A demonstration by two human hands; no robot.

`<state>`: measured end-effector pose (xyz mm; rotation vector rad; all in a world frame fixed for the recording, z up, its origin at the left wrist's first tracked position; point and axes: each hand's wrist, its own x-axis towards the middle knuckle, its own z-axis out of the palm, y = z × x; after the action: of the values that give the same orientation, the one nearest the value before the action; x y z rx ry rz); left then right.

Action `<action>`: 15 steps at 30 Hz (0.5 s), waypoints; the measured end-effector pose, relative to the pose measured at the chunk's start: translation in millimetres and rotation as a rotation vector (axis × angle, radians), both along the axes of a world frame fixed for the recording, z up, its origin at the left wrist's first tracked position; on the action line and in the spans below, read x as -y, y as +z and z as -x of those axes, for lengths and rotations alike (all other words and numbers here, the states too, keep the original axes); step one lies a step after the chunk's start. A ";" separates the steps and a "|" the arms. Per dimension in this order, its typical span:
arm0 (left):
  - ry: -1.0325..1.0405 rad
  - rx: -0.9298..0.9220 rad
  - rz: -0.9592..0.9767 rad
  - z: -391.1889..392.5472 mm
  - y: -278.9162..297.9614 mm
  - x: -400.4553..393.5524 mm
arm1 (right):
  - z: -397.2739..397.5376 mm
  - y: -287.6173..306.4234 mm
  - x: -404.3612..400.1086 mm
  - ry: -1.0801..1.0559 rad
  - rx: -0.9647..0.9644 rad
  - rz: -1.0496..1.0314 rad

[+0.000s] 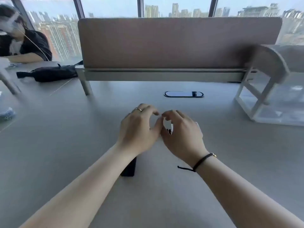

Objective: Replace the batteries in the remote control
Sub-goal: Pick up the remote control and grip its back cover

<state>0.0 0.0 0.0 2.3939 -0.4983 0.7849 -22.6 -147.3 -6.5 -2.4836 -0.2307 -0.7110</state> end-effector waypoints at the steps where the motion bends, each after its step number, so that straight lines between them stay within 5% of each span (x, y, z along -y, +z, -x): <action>1: 0.034 0.002 -0.045 11.2 -9.7 -7.4 | 11.6 -12.0 -4.8 0.009 0.040 -0.010; 6: 0.290 -0.353 -0.123 53.5 -36.6 -37.3 | 46.7 -38.3 -15.7 -0.033 -0.047 0.002; 15: 0.410 -0.433 -0.250 64.9 -45.2 -34.6 | 54.3 -44.8 -12.2 0.013 -0.043 0.164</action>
<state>-64.9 34.6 -45.2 2.8401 0.0803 0.3518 -77.0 -135.1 -51.3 -2.6469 -0.3005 -0.6561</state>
